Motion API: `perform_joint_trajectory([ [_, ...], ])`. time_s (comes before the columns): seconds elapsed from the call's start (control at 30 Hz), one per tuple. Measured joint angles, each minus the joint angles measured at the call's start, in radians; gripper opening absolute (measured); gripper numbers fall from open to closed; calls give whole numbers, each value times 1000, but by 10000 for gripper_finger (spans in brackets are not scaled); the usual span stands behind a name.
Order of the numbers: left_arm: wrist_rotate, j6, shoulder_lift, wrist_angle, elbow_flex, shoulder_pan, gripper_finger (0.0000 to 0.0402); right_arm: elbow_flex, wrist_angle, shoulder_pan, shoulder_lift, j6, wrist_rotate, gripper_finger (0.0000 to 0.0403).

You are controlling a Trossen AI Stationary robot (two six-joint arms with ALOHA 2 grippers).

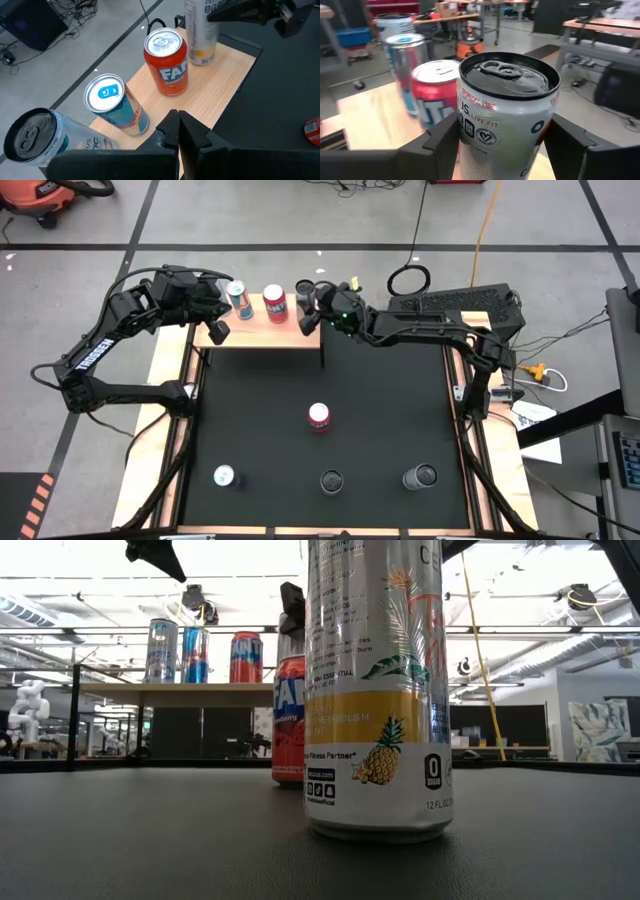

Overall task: Place canned beverage on shelf
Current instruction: Put the top white-yellow soda can on the shelf

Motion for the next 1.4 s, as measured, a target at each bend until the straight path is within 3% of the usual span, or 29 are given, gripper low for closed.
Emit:
perform_joint_trajectory([
  [0.57,0,0,0,1,0,0,1,0,43,4,6,-27,39,216],
  [0.77,0,0,0,2,0,0,1,0,75,16,22,-27,119,216],
  [0.97,0,0,1,6,0,0,1,1,81,15,34,11,113,216],
  [1.4,0,0,1,8,0,0,1,2,67,14,37,-103,55,233],
])
